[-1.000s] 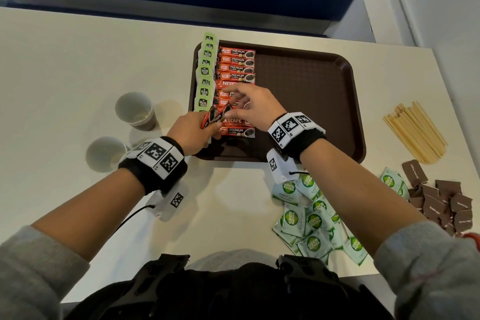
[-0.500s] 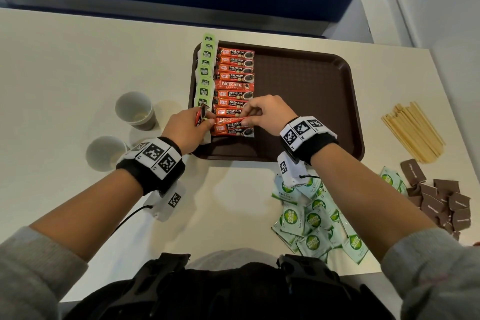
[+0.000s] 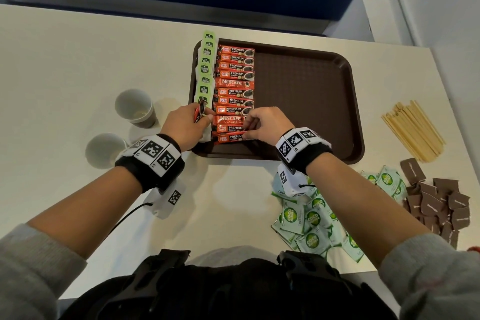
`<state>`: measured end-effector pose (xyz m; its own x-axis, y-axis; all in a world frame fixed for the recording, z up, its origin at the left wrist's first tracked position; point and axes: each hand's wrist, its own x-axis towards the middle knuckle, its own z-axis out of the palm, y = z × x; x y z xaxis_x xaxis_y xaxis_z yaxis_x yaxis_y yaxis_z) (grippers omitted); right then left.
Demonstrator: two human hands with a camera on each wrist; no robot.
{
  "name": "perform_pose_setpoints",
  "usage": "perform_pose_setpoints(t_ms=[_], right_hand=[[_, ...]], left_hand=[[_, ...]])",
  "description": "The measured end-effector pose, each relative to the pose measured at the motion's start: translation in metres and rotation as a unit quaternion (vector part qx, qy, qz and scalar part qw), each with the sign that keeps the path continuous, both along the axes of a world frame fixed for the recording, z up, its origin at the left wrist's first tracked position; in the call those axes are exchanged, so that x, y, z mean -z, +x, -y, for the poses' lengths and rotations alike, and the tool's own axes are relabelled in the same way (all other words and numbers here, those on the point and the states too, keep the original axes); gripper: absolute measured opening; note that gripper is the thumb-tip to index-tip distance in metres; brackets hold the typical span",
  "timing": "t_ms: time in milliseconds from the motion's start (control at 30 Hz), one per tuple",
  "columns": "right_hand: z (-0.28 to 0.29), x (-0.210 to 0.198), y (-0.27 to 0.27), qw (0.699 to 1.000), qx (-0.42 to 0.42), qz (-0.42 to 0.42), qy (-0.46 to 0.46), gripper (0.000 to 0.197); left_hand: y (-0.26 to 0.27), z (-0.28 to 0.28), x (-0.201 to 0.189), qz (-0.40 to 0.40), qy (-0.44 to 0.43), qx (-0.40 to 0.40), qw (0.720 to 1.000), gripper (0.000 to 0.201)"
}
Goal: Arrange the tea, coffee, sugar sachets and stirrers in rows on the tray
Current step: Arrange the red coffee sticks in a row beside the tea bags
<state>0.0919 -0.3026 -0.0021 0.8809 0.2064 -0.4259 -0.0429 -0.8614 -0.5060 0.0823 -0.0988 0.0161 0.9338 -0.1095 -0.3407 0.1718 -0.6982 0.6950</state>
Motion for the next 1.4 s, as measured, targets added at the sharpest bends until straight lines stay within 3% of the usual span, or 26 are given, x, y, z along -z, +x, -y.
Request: perform_pose_setpoints(t_ms=[167, 333, 733, 933, 1067, 1267, 1400], right_hand=[[-0.005, -0.004, 0.000, 0.998, -0.045, 0.050, -0.021, 0.022], [-0.013, -0.003, 0.002, 0.995, -0.087, 0.029, -0.042, 0.018], [-0.015, -0.001, 0.002, 0.996, -0.081, 0.011, -0.037, 0.017], [-0.019, -0.020, 0.006, 0.994, -0.033, 0.067, 0.078, 0.034], [-0.022, -0.033, 0.008, 0.989, -0.083, 0.046, 0.114, 0.039], [-0.028, -0.033, 0.007, 0.982, -0.055, 0.046, 0.172, 0.033], [-0.028, -0.032, 0.008, 0.982, -0.059, 0.027, 0.179, 0.019]], left_hand=[[0.000, 0.001, 0.001, 0.001, 0.002, 0.005, 1.000, 0.017], [-0.001, 0.002, 0.002, -0.002, -0.010, 0.004, 1.000, 0.016], [-0.001, 0.003, 0.006, 0.002, -0.003, 0.009, 1.000, 0.018], [-0.005, 0.005, 0.004, -0.019, 0.004, 0.045, 0.999, 0.029], [-0.003, 0.004, 0.002, -0.045, -0.011, 0.052, 0.998, 0.028], [-0.006, 0.008, -0.001, -0.065, -0.017, 0.093, 0.993, 0.016], [-0.009, 0.012, 0.000, -0.062, 0.000, 0.116, 0.991, 0.020]])
